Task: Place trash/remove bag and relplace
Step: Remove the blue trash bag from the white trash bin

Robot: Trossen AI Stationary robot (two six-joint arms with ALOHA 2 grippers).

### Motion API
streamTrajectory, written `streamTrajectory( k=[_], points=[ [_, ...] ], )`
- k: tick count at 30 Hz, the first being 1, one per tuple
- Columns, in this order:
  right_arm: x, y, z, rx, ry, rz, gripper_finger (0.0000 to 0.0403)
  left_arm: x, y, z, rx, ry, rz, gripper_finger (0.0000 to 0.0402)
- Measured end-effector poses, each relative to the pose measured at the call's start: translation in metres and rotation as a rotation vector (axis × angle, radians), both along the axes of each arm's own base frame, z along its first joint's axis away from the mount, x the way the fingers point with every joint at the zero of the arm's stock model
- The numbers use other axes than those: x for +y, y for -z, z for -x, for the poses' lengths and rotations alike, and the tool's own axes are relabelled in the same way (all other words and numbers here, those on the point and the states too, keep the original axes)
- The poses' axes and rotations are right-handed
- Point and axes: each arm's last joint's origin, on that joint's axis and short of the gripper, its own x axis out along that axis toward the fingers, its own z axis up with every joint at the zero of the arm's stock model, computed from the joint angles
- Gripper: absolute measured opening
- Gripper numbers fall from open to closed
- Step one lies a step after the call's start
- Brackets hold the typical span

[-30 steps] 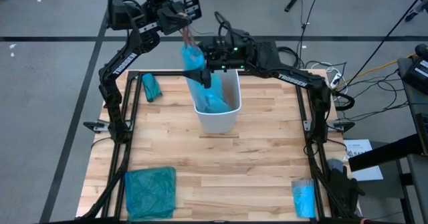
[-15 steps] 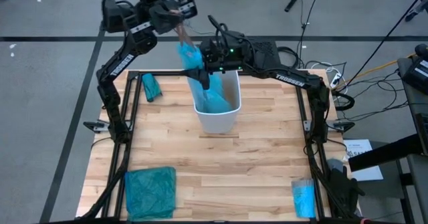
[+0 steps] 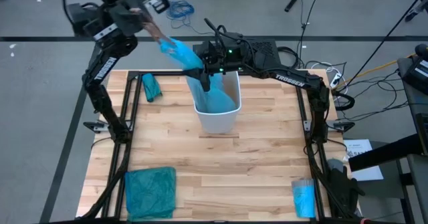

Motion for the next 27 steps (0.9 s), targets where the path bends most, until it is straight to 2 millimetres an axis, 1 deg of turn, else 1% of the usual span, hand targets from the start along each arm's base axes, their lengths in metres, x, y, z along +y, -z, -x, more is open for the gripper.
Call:
streamTrajectory(
  k=[4, 12, 27],
  points=[
    [0.000, 0.000, 0.000, 0.003, 0.002, -0.013, 0.0141, -0.010, -0.006, 0.015, -0.042, -0.012, -0.029, 0.0000],
    [0.000, 0.001, 0.000, 0.012, 0.004, -0.025, 0.0141, -0.022, -0.014, 0.035, -0.090, -0.022, -0.061, 0.0000],
    [0.000, 0.004, 0.001, 0.041, 0.004, -0.033, 0.0141, -0.033, -0.019, 0.053, -0.127, -0.027, -0.087, 0.0000]
  ],
)
